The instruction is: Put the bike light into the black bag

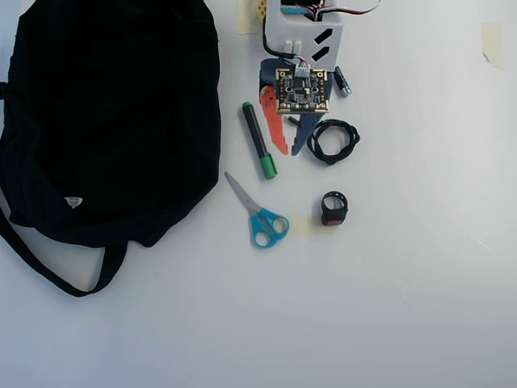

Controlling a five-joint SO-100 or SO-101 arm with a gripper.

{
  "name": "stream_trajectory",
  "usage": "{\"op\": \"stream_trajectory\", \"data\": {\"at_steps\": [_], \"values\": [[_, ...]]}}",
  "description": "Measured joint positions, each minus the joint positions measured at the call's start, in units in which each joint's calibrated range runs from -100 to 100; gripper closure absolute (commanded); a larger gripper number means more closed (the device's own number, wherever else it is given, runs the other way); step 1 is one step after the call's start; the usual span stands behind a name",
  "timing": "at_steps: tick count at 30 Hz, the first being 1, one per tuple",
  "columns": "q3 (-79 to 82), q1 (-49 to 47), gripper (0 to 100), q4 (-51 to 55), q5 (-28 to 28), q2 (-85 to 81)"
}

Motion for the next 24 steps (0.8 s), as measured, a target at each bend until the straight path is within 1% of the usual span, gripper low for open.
{"op": "stream_trajectory", "data": {"at_steps": [3, 8, 15, 24], "values": [[0.00, -1.98, 98, 5.15, 1.22, -0.33], [0.00, -3.75, 98, 13.91, 6.45, -0.42], [-0.08, -4.19, 98, 21.21, 7.47, -0.42], [-0.08, -4.34, 98, 22.50, 7.47, -0.42]]}}
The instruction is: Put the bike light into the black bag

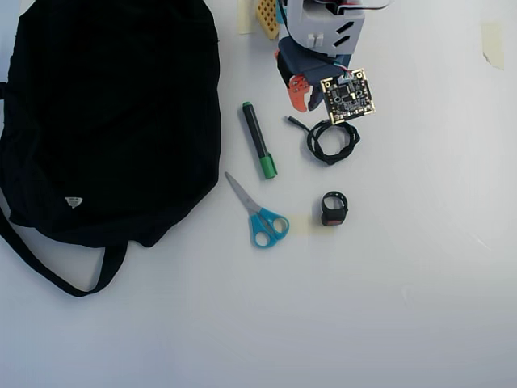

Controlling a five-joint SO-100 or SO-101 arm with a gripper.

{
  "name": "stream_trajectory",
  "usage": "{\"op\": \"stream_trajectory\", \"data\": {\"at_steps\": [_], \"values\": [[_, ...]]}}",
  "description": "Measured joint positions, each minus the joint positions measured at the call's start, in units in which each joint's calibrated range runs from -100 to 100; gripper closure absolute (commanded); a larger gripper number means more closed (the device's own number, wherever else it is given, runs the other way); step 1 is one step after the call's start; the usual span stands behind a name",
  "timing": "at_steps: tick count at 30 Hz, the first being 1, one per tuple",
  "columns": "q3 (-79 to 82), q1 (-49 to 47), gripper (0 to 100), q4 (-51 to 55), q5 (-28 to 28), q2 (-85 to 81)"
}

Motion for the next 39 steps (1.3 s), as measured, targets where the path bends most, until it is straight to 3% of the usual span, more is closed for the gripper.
{"op": "stream_trajectory", "data": {"at_steps": [22, 29, 39], "values": [[-0.86, -1.54, 97, -0.77, 0.00, 0.00], [-0.86, -1.54, 97, -0.77, 3.17, 0.00], [2.36, -1.62, 97, -0.77, 3.37, 0.00]]}}
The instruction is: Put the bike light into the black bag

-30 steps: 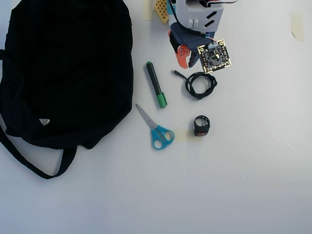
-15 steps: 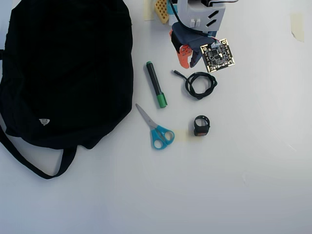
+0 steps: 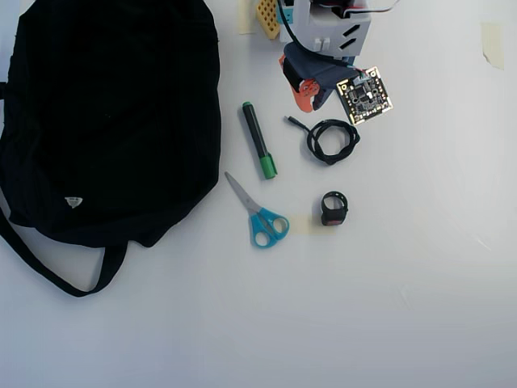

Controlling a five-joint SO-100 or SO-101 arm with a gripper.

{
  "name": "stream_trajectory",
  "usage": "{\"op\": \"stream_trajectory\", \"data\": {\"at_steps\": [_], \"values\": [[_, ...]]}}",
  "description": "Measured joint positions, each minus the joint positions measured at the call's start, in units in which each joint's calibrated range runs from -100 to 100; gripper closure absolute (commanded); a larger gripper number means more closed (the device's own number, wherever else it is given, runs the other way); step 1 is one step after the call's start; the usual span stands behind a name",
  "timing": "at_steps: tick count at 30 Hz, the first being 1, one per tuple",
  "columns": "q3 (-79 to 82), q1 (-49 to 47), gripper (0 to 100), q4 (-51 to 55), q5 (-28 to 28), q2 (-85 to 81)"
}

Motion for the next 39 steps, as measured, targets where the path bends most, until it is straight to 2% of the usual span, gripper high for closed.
{"op": "stream_trajectory", "data": {"at_steps": [5, 15, 28, 39], "values": [[1.34, 0.00, 97, -0.09, -0.05, 0.00], [2.99, -0.22, 98, -8.50, -3.17, 0.33], [2.99, -4.56, 97, -16.49, -3.17, 9.80], [-16.04, -5.80, 97, -17.17, -3.27, 27.98]]}}
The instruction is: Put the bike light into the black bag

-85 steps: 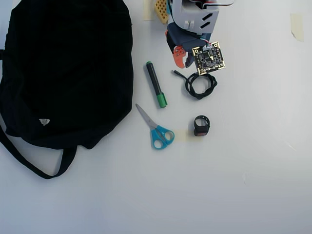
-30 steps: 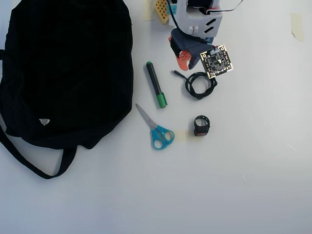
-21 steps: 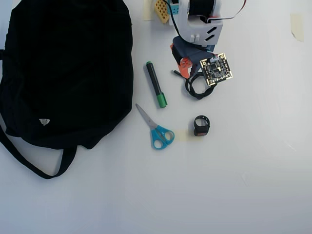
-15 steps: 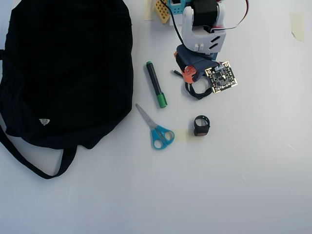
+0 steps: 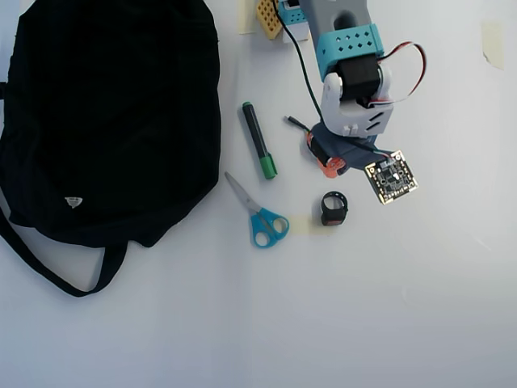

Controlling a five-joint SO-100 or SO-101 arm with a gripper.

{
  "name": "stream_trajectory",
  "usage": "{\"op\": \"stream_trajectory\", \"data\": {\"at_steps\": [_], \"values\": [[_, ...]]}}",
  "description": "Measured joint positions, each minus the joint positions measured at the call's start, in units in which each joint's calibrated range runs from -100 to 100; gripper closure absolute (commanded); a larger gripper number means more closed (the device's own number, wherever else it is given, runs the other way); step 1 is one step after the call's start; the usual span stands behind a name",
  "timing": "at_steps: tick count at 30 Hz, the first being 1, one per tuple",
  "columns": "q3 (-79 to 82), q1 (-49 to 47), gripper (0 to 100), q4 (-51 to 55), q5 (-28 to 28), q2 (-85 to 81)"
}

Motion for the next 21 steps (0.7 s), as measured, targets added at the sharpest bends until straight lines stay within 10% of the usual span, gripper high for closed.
{"op": "stream_trajectory", "data": {"at_steps": [21], "values": [[-31.45, 1.25, 97, 7.81, -2.30, 24.08]]}}
